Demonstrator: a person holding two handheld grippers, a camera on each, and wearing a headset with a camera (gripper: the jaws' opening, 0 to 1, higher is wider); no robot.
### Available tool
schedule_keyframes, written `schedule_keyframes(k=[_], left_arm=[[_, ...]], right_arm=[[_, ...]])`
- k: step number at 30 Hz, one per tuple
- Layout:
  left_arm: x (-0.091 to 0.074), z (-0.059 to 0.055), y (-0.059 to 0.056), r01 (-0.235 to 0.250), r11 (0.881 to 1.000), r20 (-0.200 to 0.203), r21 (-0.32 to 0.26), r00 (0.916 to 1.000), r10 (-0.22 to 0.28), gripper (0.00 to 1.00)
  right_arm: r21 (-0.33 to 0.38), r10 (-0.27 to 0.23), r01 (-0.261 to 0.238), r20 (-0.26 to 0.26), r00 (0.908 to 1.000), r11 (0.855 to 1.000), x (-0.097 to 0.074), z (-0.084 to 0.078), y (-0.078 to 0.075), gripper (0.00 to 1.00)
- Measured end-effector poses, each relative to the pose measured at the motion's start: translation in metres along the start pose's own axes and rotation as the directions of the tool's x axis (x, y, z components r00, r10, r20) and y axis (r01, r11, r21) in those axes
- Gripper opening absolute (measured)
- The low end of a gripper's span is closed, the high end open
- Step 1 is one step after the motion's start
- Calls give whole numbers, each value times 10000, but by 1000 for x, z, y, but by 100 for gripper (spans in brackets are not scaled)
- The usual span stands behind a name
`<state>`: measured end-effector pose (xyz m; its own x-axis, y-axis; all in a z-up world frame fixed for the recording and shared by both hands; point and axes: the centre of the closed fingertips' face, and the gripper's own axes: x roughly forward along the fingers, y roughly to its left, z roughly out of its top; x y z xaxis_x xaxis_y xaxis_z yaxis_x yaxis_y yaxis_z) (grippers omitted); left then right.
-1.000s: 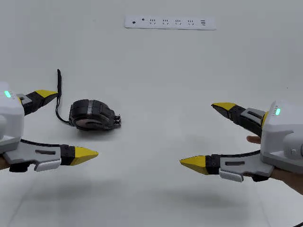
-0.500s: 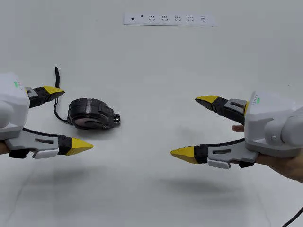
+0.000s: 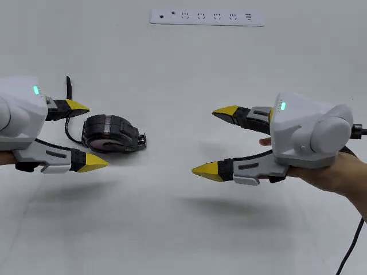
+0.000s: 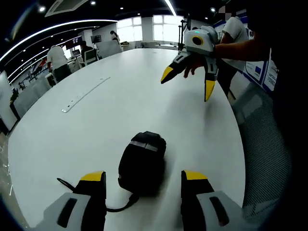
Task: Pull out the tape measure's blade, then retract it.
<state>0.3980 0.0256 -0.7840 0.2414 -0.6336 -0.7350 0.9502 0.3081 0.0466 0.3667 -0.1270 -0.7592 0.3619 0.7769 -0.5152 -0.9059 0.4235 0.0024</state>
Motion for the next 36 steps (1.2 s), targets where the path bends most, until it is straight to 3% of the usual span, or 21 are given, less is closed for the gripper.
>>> schedule_keyframes(k=[16, 28, 36], left_arm=[[11, -8, 2, 844, 9922, -806, 913, 9938, -771, 38], [15, -8, 4, 1161, 9866, -927, 1146, 9901, -1057, 31], [15, -9, 5, 1100, 9871, -954, 1162, 9905, -991, 30]], right_arm=[[-695, 815, -823, -148, 9966, 9942, 36, 9, 1, 58], [-1057, 1368, -1389, -273, 9902, 9847, 63, 11, 4, 49], [-1264, 1684, -1724, -415, 9848, 9769, 79, 10, 6, 42]])
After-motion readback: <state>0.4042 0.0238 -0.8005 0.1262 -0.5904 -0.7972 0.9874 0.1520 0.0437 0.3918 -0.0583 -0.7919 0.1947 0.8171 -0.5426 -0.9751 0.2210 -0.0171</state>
